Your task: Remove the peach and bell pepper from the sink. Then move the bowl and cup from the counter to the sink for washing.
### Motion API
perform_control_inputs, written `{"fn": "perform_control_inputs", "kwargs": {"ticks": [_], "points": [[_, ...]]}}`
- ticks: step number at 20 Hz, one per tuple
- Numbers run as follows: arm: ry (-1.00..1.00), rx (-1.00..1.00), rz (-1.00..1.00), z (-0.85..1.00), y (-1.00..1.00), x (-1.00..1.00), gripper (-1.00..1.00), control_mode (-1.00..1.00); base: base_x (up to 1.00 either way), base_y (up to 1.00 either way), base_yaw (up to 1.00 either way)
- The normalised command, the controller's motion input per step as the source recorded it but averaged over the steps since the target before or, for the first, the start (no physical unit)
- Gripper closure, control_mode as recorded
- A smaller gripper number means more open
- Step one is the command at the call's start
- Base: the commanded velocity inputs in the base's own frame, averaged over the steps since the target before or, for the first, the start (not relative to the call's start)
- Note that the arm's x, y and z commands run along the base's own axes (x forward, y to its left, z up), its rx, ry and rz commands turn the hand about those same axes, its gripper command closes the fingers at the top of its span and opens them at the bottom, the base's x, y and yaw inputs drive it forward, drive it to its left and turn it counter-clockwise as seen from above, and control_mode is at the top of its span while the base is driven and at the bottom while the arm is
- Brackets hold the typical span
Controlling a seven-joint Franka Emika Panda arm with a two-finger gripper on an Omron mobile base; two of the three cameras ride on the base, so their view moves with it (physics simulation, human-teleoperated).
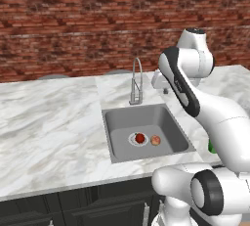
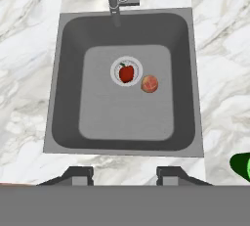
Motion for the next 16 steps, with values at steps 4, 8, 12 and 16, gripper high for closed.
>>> {"fn": "perform_control_inputs", "kwargs": {"ticks": [4, 8, 12, 16], "points": [[0.00, 0.00, 0.00, 0.00, -0.01, -0.06, -1.00, -1.00, 0.00, 0.00, 0.00], [0.00, 0.00, 0.00, -0.03, -0.04, -0.14, -1.00, -1.00, 0.00, 0.00, 0.00], [-0.01, 0.00, 0.00, -0.03, -0.08, -0.17, -1.00, -1.00, 0.00, 0.00, 0.00], [0.00, 0.00, 0.01, -0.05, -0.11, -0.20, -1.00, -1.00, 0.00, 0.00, 0.00]]}}
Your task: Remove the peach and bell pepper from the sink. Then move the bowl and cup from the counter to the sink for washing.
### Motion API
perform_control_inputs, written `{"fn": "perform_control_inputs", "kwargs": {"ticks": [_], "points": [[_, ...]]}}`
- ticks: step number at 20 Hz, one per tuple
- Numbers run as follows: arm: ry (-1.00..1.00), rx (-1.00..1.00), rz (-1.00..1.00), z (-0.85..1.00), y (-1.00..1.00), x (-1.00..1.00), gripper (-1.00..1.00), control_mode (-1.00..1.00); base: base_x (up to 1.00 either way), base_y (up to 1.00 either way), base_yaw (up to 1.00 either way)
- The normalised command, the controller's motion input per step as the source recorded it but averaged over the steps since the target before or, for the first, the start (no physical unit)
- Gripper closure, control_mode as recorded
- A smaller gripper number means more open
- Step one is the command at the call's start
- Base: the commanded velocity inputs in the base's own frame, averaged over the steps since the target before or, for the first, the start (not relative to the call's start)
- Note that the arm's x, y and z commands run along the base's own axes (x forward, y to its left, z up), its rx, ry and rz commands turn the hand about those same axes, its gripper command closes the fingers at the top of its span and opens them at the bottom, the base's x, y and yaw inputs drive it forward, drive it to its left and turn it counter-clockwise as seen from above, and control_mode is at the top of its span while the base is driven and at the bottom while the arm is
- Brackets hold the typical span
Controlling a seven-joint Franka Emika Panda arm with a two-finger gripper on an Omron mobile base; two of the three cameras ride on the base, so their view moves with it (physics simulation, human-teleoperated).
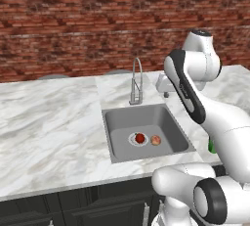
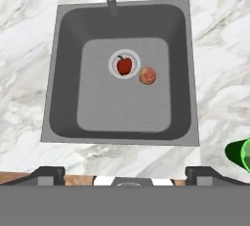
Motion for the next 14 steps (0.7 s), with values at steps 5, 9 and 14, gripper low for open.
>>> {"fn": "perform_control_inputs", "kwargs": {"ticks": [5, 9, 14], "points": [[-0.02, 0.02, 0.01, -0.07, -0.14, -0.23, -1.00, -1.00, 0.00, 0.00, 0.00], [-0.03, 0.03, 0.01, -0.08, -0.12, -0.21, -1.00, -1.00, 0.00, 0.00, 0.00], [-0.03, 0.00, 0.00, -0.16, -0.08, -0.14, -1.00, -1.00, 0.00, 0.00, 0.00]]}}
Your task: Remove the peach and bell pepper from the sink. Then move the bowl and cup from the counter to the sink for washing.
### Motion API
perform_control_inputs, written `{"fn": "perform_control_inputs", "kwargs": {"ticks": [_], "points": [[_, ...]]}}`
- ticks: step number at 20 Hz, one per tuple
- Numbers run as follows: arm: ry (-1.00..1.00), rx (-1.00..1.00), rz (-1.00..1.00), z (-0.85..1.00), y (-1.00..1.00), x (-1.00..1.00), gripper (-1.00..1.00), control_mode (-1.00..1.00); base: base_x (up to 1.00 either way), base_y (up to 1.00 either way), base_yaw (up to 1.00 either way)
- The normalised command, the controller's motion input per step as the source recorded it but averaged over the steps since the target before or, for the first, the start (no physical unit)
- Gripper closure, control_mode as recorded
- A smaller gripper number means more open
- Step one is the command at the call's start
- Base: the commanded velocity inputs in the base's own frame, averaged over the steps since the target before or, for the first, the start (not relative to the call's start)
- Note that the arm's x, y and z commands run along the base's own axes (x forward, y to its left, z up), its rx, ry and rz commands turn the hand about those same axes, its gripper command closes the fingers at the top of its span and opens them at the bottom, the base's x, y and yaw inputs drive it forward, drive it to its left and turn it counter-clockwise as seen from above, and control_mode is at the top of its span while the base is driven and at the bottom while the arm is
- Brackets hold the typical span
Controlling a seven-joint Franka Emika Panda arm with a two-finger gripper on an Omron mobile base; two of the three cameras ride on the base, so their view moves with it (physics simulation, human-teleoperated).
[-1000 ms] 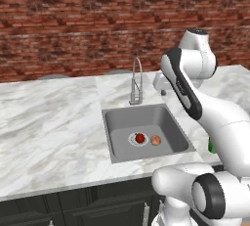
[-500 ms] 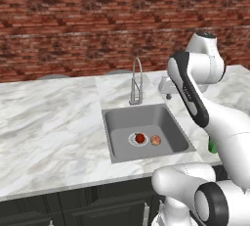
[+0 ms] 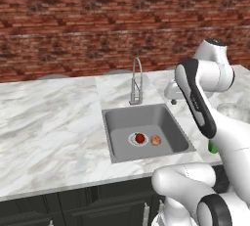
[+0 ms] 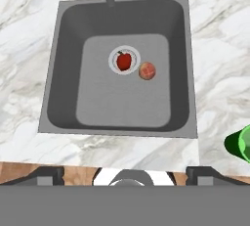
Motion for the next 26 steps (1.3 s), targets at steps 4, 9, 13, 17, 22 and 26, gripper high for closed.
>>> {"fn": "perform_control_inputs", "kwargs": {"ticks": [4, 9, 13, 17, 22, 26], "points": [[-0.01, 0.00, 0.01, -0.21, -0.07, -0.10, -1.00, -1.00, 0.00, 0.00, 0.00], [0.00, 0.00, 0.03, -0.23, -0.10, -0.07, -1.00, -1.00, 0.00, 0.00, 0.00], [0.00, 0.01, 0.05, -0.26, -0.09, -0.02, -1.00, -1.00, 0.00, 0.00, 0.00], [0.00, 0.00, 0.09, -0.29, 0.00, 0.00, -1.00, -1.00, 0.00, 0.00, 0.00], [-0.01, 0.00, 0.12, -0.28, 0.00, 0.00, -1.00, -1.00, 0.00, 0.00, 0.00], [-0.06, 0.04, 0.17, -0.29, -0.04, -0.01, -1.00, -1.00, 0.00, 0.00, 0.00]]}}
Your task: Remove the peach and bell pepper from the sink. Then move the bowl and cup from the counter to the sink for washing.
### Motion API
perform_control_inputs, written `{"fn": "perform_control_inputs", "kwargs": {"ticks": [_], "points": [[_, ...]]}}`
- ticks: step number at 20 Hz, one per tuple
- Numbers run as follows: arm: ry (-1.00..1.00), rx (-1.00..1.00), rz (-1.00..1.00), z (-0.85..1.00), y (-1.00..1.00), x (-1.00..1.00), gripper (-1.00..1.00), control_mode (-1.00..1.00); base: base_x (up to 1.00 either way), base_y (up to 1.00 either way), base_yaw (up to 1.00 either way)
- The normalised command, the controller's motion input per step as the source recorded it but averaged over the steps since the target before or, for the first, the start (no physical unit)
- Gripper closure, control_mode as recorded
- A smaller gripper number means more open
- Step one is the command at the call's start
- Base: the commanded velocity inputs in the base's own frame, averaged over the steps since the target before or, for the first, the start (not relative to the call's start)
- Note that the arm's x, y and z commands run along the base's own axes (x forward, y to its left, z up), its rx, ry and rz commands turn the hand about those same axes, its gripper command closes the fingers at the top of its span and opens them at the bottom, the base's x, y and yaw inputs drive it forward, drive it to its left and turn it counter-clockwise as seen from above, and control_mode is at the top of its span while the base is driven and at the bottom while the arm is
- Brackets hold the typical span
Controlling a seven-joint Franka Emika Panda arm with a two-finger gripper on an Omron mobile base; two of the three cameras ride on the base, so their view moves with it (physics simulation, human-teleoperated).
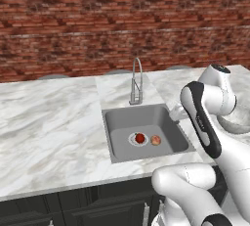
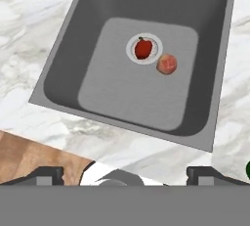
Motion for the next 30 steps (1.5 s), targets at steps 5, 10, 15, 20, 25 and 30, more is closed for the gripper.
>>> {"fn": "perform_control_inputs", "kwargs": {"ticks": [5, 10, 15, 20, 25, 30], "points": [[-0.06, 0.02, 0.15, -0.29, 0.00, 0.00, -1.00, -1.00, 0.00, 0.00, 0.00], [-0.01, 0.00, 0.05, -0.27, 0.07, 0.09, -1.00, -1.00, 0.00, 0.00, 0.00], [0.00, 0.00, 0.00, -0.21, 0.09, 0.19, -1.00, -1.00, 0.00, 0.00, 0.00], [-0.02, 0.03, 0.01, -0.17, 0.07, 0.18, -1.00, -1.00, 0.00, 0.00, 0.00], [0.00, 0.05, 0.01, -0.17, 0.07, 0.14, -1.00, -1.00, 0.00, 0.00, 0.00], [0.00, 0.04, 0.01, -0.19, 0.10, 0.17, -1.00, -1.00, 0.00, 0.00, 0.00]]}}
